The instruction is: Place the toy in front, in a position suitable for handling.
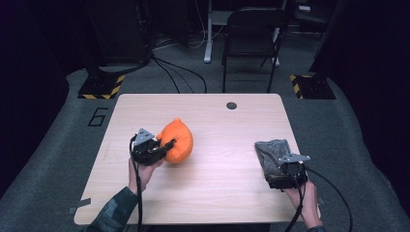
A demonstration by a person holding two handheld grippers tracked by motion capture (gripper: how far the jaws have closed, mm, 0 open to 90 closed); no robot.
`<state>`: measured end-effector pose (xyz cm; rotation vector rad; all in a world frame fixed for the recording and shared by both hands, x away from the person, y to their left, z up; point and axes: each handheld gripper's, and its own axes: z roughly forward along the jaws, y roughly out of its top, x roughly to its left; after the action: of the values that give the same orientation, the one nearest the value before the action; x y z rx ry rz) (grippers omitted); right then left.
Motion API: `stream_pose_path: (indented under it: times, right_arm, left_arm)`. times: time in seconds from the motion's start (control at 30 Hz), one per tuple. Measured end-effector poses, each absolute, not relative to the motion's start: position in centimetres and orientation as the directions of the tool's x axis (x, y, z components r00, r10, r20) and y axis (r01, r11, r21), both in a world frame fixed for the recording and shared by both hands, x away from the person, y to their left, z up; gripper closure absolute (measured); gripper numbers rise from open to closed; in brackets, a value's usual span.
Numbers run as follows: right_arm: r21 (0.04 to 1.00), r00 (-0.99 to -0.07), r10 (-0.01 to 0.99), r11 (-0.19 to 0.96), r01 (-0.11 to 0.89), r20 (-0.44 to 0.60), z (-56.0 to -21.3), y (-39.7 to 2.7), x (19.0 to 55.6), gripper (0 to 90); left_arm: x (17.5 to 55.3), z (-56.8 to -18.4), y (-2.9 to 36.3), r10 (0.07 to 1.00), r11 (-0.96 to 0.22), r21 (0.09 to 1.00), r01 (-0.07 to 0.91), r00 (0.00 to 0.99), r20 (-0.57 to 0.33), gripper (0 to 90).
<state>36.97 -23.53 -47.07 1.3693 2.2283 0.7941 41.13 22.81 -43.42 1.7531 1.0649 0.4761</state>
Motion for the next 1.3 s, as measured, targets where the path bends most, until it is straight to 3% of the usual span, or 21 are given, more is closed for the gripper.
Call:
stream_pose_path:
  times: [0.37, 0.53, 0.63, 0.77, 0.9, 1.1, 1.3]
  right_arm:
    - [0.651, -0.445, 0.894, 0.364, 0.666, -0.045, -47.4, -23.2, 37.1, 7.7]
    - [0.649, -0.440, 0.897, 0.356, 0.672, -0.037, -47.6, -22.9, 37.1, 7.7]
    - [0.655, -0.442, 0.896, 0.352, 0.668, -0.031, -47.7, -22.9, 37.2, 7.7]
    - [0.649, -0.441, 0.897, 0.352, 0.674, -0.028, -47.8, -22.6, 37.1, 7.5]
    - [0.662, -0.450, 0.893, 0.353, 0.662, -0.026, -47.5, -22.4, 37.0, 7.9]
    - [0.671, -0.449, 0.893, 0.337, 0.661, -0.006, -47.4, -21.8, 36.9, 7.3]
    - [0.683, -0.455, 0.890, 0.327, 0.654, 0.010, -46.9, -21.0, 36.9, 7.0]
  left_arm:
    - [40.7, -44.7, 18.9, 0.812, -0.178, 0.877, 0.447, 0.570, -0.126, 63.4]
    - [41.6, -47.3, 18.6, 0.822, -0.192, 0.839, 0.509, 0.551, -0.146, 60.2]
    - [41.6, -47.4, 18.8, 0.822, -0.180, 0.845, 0.504, 0.548, -0.152, 55.1]
    - [41.5, -47.1, 18.9, 0.821, -0.173, 0.846, 0.504, 0.549, -0.158, 39.2]
    - [41.2, -46.7, 19.5, 0.815, -0.160, 0.848, 0.505, 0.552, -0.175, 29.2]
    - [39.9, -45.3, 21.2, 0.798, -0.137, 0.884, 0.448, 0.578, -0.170, 23.5]
    - [38.8, -45.5, 24.1, 0.831, -0.125, 0.887, 0.444, 0.536, -0.151, 16.5]
